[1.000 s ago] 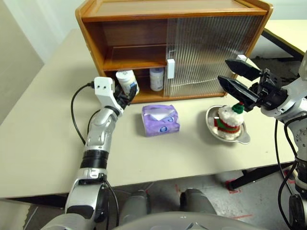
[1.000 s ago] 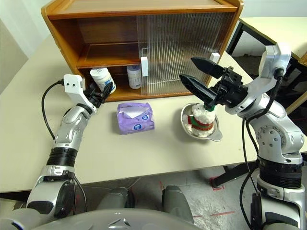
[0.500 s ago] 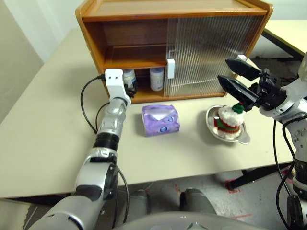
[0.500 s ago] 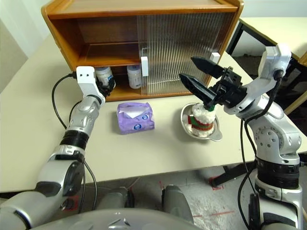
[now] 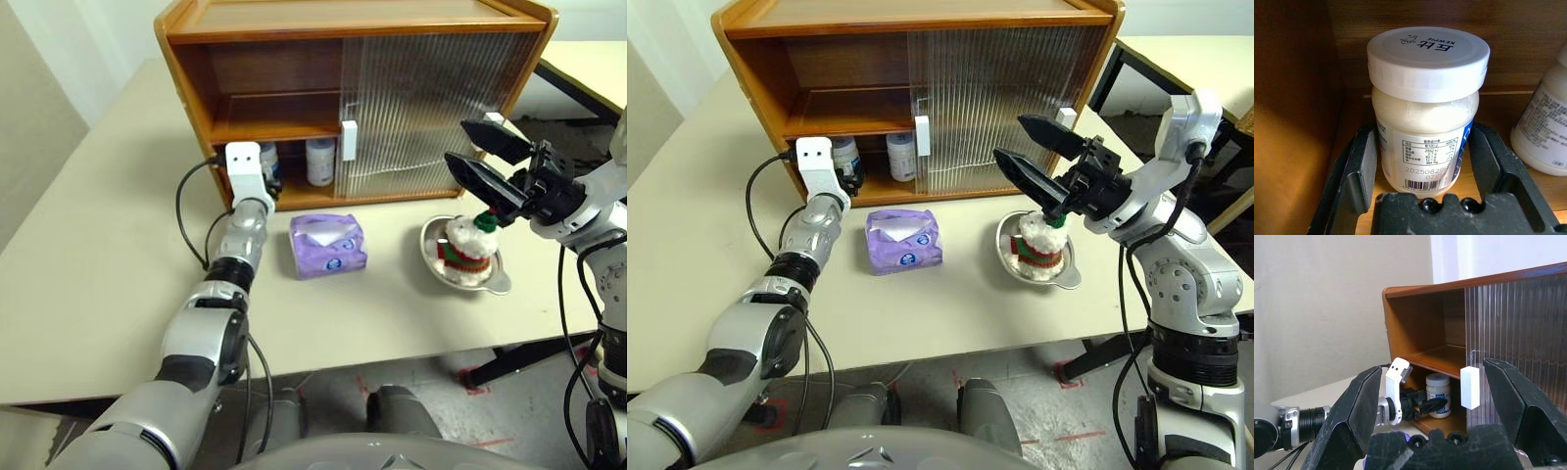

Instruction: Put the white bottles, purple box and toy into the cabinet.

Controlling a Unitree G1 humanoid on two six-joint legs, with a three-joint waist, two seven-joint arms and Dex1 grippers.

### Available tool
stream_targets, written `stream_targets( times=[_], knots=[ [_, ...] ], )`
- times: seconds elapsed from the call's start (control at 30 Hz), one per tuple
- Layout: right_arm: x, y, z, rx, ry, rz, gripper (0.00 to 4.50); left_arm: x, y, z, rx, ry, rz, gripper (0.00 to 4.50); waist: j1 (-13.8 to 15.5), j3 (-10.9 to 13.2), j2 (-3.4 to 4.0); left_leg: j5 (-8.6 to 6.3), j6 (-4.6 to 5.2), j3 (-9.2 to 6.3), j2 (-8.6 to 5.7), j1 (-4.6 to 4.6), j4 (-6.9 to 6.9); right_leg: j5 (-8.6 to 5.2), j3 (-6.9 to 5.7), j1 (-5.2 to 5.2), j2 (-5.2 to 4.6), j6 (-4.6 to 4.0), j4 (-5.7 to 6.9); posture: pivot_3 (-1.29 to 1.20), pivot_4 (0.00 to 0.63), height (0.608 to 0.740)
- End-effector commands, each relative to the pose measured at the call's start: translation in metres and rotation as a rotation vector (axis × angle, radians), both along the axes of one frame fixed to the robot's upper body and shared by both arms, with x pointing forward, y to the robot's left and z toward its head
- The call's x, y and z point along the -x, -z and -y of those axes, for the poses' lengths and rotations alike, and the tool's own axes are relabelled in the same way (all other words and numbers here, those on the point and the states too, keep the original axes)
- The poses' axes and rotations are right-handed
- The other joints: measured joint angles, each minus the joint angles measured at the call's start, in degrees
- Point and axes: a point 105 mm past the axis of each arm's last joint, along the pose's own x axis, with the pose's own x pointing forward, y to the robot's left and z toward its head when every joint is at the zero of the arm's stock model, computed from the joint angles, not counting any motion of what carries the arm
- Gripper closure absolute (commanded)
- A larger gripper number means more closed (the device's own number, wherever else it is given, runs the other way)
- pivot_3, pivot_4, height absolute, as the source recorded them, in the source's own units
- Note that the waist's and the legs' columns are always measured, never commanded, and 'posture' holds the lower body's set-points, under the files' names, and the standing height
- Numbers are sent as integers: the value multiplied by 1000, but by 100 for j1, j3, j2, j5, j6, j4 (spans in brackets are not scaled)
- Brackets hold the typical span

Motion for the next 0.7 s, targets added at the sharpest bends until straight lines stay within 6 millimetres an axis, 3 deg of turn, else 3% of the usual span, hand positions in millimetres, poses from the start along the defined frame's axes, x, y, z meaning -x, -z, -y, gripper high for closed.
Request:
stream_targets(
  times=[0.03,0.33,0.37,0.43,0.7],
  knots=[
    [1,-4,1,8,9,29,0,-4,-11,7,-10,11,38,1439,-7,0,0,0,0,0,0,0,0,1,0,0,0,-1,0,-153,0,740],
    [0,-4,1,12,8,31,0,-4,-10,4,-27,7,37,1439,-13,0,-1,0,0,0,0,0,0,3,0,0,0,1,1,-145,0,740],
    [0,-4,0,13,6,31,0,-4,-9,4,-28,8,36,715,-12,0,-1,0,0,0,0,0,0,3,0,0,0,1,1,-143,0,740],
    [-1,-4,-1,14,2,33,0,-4,-9,3,-30,9,36,37,-9,0,-1,0,0,0,0,1,0,4,0,0,0,1,1,-140,0,740],
    [-4,-5,-3,20,-18,37,0,-1,-9,3,-23,30,58,37,1,-1,-2,0,0,1,0,1,1,8,0,0,0,-5,2,-113,0,740]
  ],
)
